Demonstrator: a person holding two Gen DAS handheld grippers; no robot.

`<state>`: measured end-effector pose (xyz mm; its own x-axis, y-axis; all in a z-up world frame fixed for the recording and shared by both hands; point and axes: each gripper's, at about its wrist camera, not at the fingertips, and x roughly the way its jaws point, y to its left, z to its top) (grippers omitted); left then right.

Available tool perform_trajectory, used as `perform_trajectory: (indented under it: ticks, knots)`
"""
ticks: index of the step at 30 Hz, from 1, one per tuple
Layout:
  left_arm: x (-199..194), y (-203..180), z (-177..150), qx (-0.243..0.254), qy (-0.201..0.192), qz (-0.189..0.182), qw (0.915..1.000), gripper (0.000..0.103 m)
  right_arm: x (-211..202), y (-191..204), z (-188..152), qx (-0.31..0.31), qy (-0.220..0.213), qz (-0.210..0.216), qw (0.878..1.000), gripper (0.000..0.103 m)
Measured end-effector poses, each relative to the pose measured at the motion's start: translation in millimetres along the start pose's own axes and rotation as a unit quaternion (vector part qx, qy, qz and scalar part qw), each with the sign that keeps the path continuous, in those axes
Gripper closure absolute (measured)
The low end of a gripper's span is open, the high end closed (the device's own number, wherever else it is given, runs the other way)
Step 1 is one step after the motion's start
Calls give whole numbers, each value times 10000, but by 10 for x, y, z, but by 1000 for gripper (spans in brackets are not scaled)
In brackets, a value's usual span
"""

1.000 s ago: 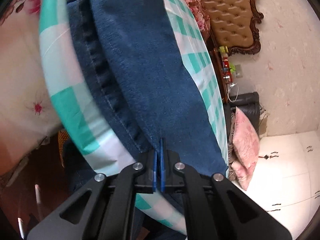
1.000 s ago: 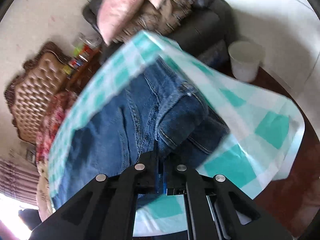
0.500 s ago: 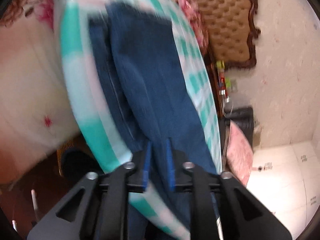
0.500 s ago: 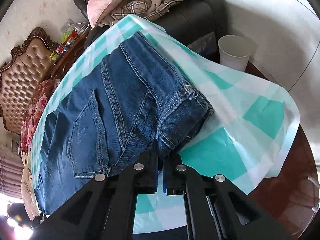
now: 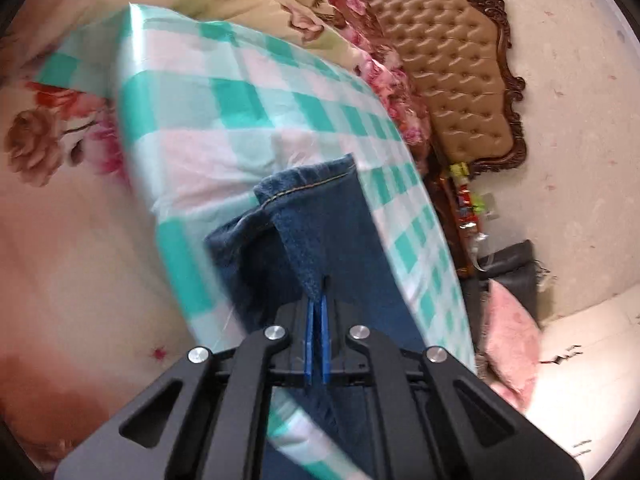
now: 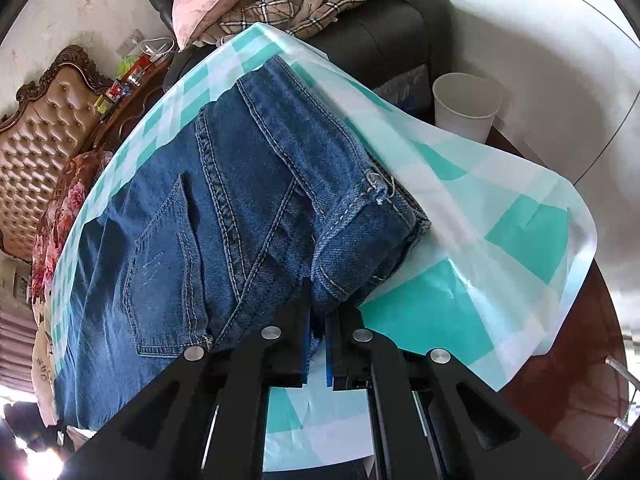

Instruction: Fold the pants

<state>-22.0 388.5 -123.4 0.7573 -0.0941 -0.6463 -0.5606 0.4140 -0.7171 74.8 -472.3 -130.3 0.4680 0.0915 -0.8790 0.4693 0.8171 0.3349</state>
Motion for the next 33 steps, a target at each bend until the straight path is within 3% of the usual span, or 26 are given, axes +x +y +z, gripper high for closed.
perform_trajectory:
  ticks: [2, 4, 10, 15, 18, 20, 22, 25, 26, 28, 30, 31, 33]
  knots:
    - [124, 195, -55, -230, 209, 179, 9994, 101, 8, 19, 6, -11, -5, -39, 10000, 101]
    - [187, 325, -52, -419, 262, 113, 9987, 101, -20, 52, 21, -44, -3, -69, 10000, 101]
    - [263, 170, 58, 133, 31, 517, 9986, 101, -407, 32, 147, -69, -155, 388, 9991, 103]
    - [270, 153, 46, 389, 55, 655, 9971, 96, -130, 109, 79, -631, 102, -276, 9976, 103]
    - [47, -3, 101, 818, -199, 935, 9921, 60, -37, 105, 56, -726, 93, -376, 9966, 103]
    - [-32, -183, 268, 1340, -442, 1193, 9828, 59, -18, 139, 51, -848, 80, -461, 9953, 103]
    - [23, -346, 459, 1689, -381, 1072, 9790, 51, -12, 170, 49, -929, 86, -546, 9941, 103]
    - [400, -700, 701, 2748, 20, 1243, 9534, 49, -6, 189, 30, -976, 81, -613, 9933, 103]
    - [616, -837, 778, 3240, 247, 1449, 9346, 49, -7, 191, 30, -969, 81, -630, 9933, 103]
    - [866, -941, 843, 3672, 552, 1626, 9141, 48, -12, 191, 26, -963, 82, -663, 9931, 103]
    - [1099, -964, 936, 3846, 1036, 1619, 9028, 49, -9, 200, 25, -980, 93, -688, 9928, 103]
    - [1180, -960, 948, 3913, 1227, 1624, 8975, 55, -4, 203, 34, -976, 104, -695, 9927, 103]
    - [1364, -931, 922, 4039, 1821, 1628, 8816, 92, -1, 214, 33, -968, 113, -712, 9927, 103]
